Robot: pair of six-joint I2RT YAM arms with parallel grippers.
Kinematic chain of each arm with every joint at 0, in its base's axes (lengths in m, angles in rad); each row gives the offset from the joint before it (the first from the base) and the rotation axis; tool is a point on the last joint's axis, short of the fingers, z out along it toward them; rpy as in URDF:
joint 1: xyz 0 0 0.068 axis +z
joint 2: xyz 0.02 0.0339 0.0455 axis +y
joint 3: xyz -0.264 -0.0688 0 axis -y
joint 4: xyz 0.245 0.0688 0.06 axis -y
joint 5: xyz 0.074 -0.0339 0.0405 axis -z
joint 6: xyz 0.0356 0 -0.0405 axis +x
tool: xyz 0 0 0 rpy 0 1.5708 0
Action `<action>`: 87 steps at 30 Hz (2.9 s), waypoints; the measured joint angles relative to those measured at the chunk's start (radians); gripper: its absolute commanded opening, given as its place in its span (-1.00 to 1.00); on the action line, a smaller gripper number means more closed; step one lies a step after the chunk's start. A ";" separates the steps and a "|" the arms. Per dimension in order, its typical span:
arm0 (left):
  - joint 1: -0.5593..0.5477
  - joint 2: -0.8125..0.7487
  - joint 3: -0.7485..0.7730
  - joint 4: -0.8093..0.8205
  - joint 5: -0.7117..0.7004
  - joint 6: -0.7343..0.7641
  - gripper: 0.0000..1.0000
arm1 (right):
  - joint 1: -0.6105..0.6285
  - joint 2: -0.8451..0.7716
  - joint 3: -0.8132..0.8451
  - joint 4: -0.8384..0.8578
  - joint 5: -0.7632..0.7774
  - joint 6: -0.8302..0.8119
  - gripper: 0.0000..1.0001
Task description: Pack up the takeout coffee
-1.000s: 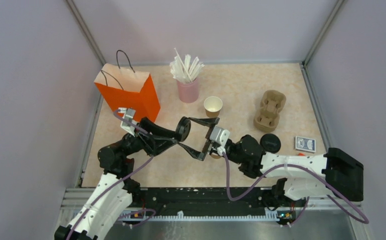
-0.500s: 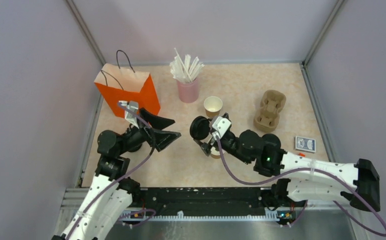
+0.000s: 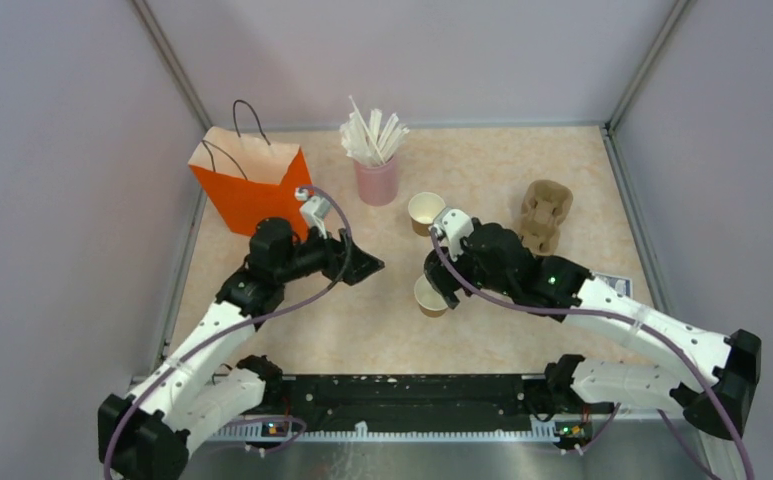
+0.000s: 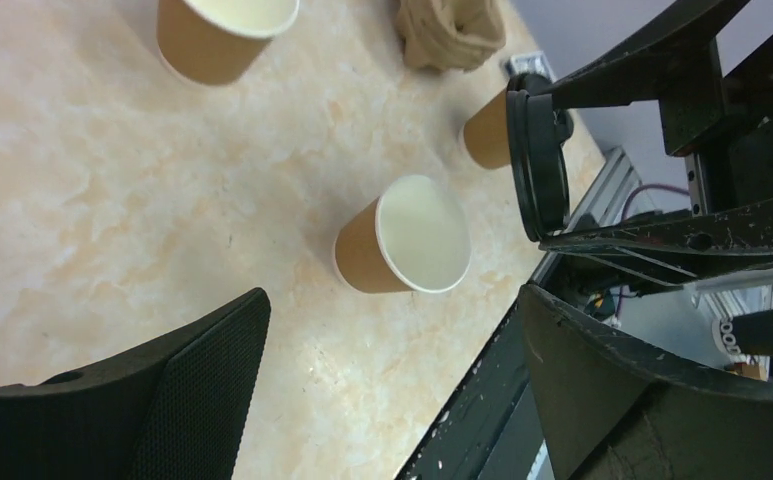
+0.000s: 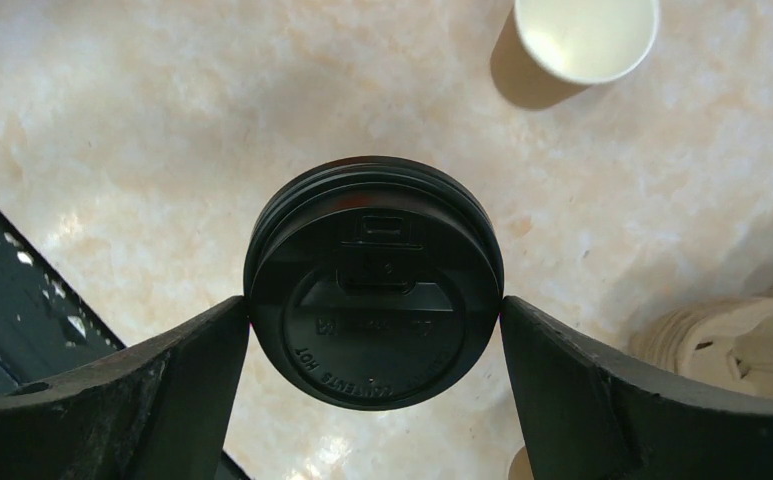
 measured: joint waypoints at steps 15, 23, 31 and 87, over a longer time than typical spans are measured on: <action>-0.106 0.203 -0.012 0.034 -0.133 -0.066 0.79 | -0.063 0.273 0.142 -0.183 -0.169 0.017 0.79; -0.106 0.197 -0.103 0.083 -0.132 -0.114 0.78 | -0.063 0.328 0.161 -0.208 -0.174 0.034 0.78; -0.106 0.196 -0.172 0.135 -0.096 -0.158 0.76 | -0.056 0.367 0.180 -0.232 -0.163 0.055 0.78; -0.106 0.275 -0.188 0.257 -0.011 -0.180 0.67 | -0.001 0.459 0.257 -0.274 -0.097 0.069 0.78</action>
